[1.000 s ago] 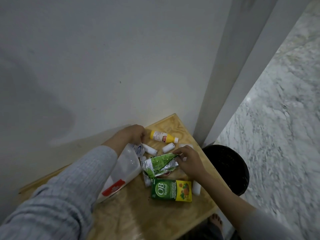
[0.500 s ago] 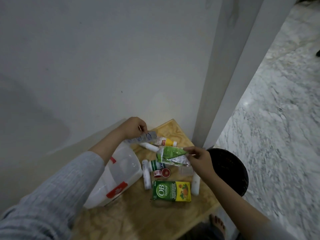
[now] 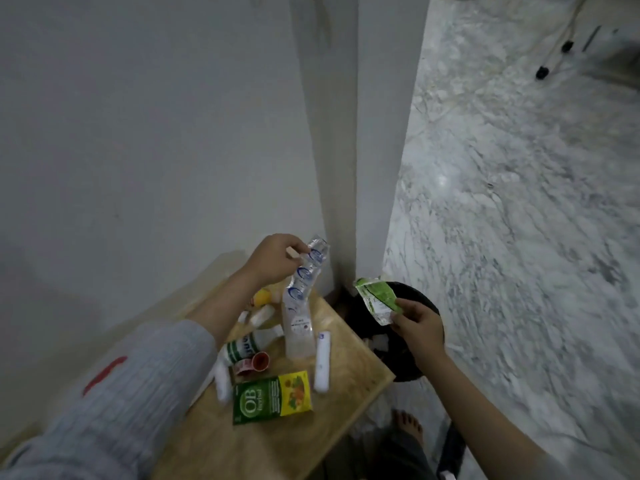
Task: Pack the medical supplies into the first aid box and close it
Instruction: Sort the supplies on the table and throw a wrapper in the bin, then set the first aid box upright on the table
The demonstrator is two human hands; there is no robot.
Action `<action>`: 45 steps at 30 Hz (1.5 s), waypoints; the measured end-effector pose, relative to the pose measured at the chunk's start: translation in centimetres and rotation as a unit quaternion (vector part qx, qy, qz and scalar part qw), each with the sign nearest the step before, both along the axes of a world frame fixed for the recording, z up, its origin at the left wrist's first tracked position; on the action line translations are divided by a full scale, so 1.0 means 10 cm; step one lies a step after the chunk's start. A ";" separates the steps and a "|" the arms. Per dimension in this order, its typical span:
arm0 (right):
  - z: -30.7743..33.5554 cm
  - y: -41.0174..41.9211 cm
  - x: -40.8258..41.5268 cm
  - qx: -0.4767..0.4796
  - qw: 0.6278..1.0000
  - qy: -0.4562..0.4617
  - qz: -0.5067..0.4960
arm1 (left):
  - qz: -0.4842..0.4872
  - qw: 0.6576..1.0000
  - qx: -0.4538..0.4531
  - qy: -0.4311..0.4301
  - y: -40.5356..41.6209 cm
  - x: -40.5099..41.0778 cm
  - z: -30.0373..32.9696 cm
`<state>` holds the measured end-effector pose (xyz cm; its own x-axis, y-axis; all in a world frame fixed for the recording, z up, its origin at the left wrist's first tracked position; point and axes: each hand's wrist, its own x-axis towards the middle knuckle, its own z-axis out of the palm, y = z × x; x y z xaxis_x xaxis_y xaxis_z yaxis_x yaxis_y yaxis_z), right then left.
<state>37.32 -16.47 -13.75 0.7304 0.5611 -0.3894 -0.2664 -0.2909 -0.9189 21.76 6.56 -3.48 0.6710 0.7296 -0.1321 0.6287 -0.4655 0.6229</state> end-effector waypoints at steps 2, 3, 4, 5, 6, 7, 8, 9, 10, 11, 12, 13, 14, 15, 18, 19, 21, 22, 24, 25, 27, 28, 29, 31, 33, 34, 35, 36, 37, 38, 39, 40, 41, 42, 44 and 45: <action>-0.13 -0.13 0.19 -0.066 0.997 -0.035 0.003 | 0.007 1.000 -0.025 -0.009 -0.12 0.35 -0.20; -0.19 -0.18 0.27 -0.094 0.995 -0.043 0.007 | 0.015 0.999 -0.038 -0.009 -0.19 0.52 -0.30; -0.25 -0.23 0.34 -0.116 0.992 -0.045 0.009 | 0.021 0.999 -0.049 -0.001 -0.25 0.67 -0.41; -0.30 -0.26 0.40 -0.132 0.990 -0.044 0.012 | 0.024 0.998 -0.060 0.011 -0.32 0.80 -0.52; -0.36 -0.29 0.47 -0.144 0.988 -0.043 0.015 | 0.024 0.997 -0.070 0.023 -0.37 0.92 -0.64; -0.40 -0.31 0.52 -0.153 0.987 -0.043 0.020 | 0.023 0.996 -0.078 0.034 -0.43 1.03 -0.75; -0.43 -0.32 0.58 -0.161 0.986 -0.040 0.031 | 0.020 0.995 -0.088 0.046 -0.48 1.12 -0.85; -0.46 -0.32 0.63 -0.171 0.983 -0.036 0.050 | 0.013 0.993 -0.095 0.061 -0.53 1.21 -0.94; -0.47 -0.33 0.67 -0.184 0.980 -0.031 0.073 | 0.004 0.991 -0.103 0.083 -0.57 1.29 -1.02; -0.50 -0.34 0.72 -0.198 0.975 -0.025 0.096 | -0.009 0.987 -0.113 0.111 -0.61 1.35 -1.08; -0.53 -0.36 0.75 -0.207 0.972 -0.018 0.113 | -0.023 0.980 -0.132 0.144 -0.64 1.40 -1.14; -0.56 -0.38 0.79 -0.213 0.969 -0.010 0.121 | -0.038 0.972 -0.152 0.176 -0.68 1.44 -1.17; -0.59 -0.41 0.82 -0.216 0.968 -0.005 0.125 | -0.049 0.963 -0.171 0.204 -0.71 1.45 -1.20; -0.62 -0.44 0.84 -0.220 0.968 -0.002 0.125 | -0.058 0.956 -0.180 0.223 -0.73 1.46 -1.21; -0.64 -0.50 0.86 -0.217 0.971 0.008 0.097 | -0.065 0.955 -0.176 0.230 -0.77 1.42 -1.23; -0.61 -0.50 0.84 -0.209 0.974 0.010 0.084 | -0.061 0.958 -0.173 0.220 -0.79 1.39 -1.21; -0.53 -0.48 0.76 -0.184 0.981 0.003 0.064 | -0.045 0.967 -0.171 0.181 -0.87 1.30 -1.14; -0.48 -0.47 0.70 -0.168 0.984 -0.005 0.058 | -0.036 0.973 -0.169 0.153 -0.93 1.23 -1.08; -0.32 -0.43 0.55 -0.135 0.989 -0.024 0.048 | -0.018 0.983 -0.156 0.092 -1.07 1.05 -0.94; -0.23 -0.40 0.46 -0.118 0.991 -0.029 0.046 | -0.011 0.987 -0.147 0.064 -1.14 0.94 -0.87; -0.06 -0.34 0.25 -0.082 0.994 -0.039 0.052 | 0.005 0.992 -0.123 0.015 -1.27 0.66 -0.71; 0.02 -0.30 0.13 -0.066 0.995 -0.048 0.060 | 0.017 0.994 -0.109 -0.011 -1.33 0.51 -0.63; 0.10 -0.26 0.01 -0.049 0.995 -0.058 0.069 | 0.033 0.994 -0.093 -0.039 -1.37 0.34 -0.55; 0.26 -0.17 -0.27 -0.010 0.993 -0.076 0.087 | 0.078 0.991 -0.067 -0.089 -1.45 -0.02 -0.39; 0.41 -0.09 -0.58 0.032 0.988 -0.099 0.111 | 0.124 0.984 -0.013 -0.126 -1.50 -0.42 -0.22; 0.47 -0.05 -0.75 0.050 0.983 -0.117 0.130 | 0.148 0.978 0.014 -0.144 -1.52 -0.64 -0.15; 0.52 -0.01 -0.94 0.066 0.977 -0.134 0.150 | 0.173 0.971 0.037 -0.159 -1.55 -0.87 -0.08; 0.56 0.04 -1.13 0.080 0.972 -0.143 0.170 | 0.198 0.964 0.056 -0.170 -1.58 -1.11 -0.03; 0.60 0.08 -1.32 0.096 0.966 -0.148 0.190 | 0.222 0.956 0.079 -0.176 -1.60 -1.35 0.01; 0.63 0.13 -1.53 0.111 0.958 -0.155 0.213 | 0.245 0.947 0.108 -0.180 -1.63 -1.59 0.03; 0.65 0.17 -1.73 0.126 0.948 -0.165 0.240 | 0.266 0.937 0.139 -0.181 -1.67 -1.83 0.04; 0.67 0.21 -1.93 0.141 0.935 -0.180 0.269 | 0.286 0.926 0.166 -0.181 -1.71 -2.06 0.03; 0.68 0.24 -2.12 0.157 0.919 -0.200 0.300 | 0.308 0.918 0.179 -0.176 -1.75 -2.28 0.01; 0.69 0.28 -2.29 0.174 0.900 -0.224 0.330 | 0.332 0.911 0.177 -0.169 -1.80 -2.48 -0.01; 0.69 0.38 -2.57 0.212 0.853 -0.286 0.381 | 0.373 0.901 0.174 -0.142 -1.87 -2.85 -0.09; 0.68 0.45 -2.67 0.228 0.826 -0.320 0.403 | 0.385 0.899 0.172 -0.118 -1.88 -3.01 -0.16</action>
<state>10.61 -11.95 -6.97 0.0215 0.9479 0.3179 0.4289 0.2785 -0.8593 -8.29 -12.28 -5.08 -0.0712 0.9600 0.2709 0.7163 -0.1398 0.6837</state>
